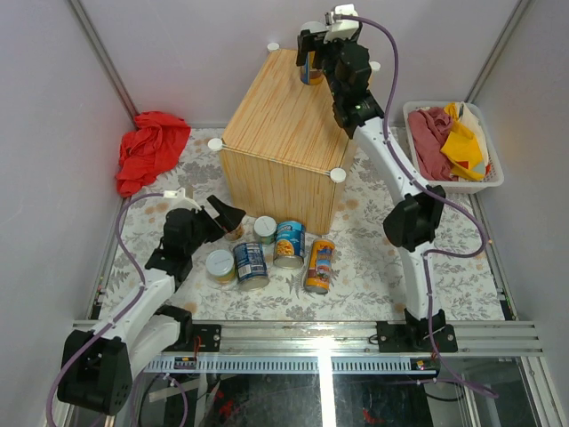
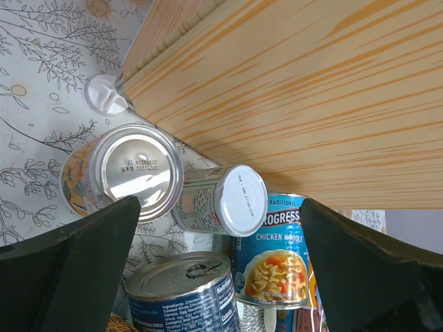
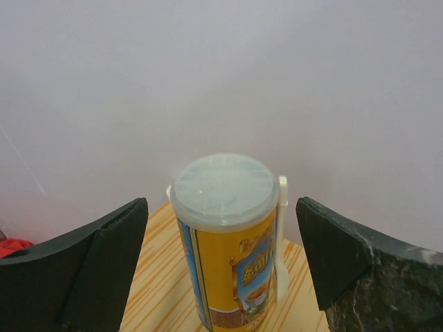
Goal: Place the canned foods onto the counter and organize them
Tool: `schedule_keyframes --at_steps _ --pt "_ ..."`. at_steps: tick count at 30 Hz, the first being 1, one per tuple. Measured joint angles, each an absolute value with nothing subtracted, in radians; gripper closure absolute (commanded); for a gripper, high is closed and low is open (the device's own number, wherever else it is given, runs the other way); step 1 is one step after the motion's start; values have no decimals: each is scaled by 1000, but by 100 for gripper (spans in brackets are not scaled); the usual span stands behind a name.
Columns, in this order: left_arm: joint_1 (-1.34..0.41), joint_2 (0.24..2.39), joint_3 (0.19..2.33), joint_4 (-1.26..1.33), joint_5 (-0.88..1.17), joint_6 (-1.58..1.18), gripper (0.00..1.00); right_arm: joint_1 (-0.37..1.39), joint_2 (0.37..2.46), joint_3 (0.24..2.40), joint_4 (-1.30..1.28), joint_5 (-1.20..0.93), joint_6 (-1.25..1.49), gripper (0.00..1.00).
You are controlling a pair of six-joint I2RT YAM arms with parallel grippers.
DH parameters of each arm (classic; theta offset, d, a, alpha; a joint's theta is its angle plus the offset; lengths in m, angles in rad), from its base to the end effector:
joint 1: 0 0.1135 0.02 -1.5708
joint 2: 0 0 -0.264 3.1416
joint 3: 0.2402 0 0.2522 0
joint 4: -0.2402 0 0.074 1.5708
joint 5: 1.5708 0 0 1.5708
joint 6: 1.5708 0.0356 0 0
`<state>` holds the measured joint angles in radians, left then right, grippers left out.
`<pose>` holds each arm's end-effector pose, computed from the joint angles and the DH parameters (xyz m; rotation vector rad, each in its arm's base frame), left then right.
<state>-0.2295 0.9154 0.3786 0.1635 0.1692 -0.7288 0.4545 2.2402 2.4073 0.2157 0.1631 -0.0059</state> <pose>0.1952 -0.0518 0.2093 -0.3859 1.9867 -0.7876 0.4667 0.2216 0.4612 -0.1313 1.1913 0.2970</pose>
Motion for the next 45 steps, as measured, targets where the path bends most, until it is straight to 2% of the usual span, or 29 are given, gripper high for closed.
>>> schedule_keyframes --at_steps 5,8,10,15,17,24,45 --pt "-229 884 367 165 170 -738 0 463 2161 2363 226 171 -6 5" --pt "-229 870 357 165 169 -744 0 467 2086 2259 254 184 -7 13" --pt "-229 867 352 165 170 -747 0 470 2029 2168 277 202 -7 24" --pt "-229 869 348 167 170 -748 0 472 1957 2042 311 267 6 72" --pt "-229 873 348 172 170 -748 0 471 1956 2036 313 297 11 81" --pt "-229 888 348 172 174 -747 0 469 1981 2067 292 359 81 86" --pt "-229 945 354 189 174 -708 0 439 2275 2384 138 401 269 86"
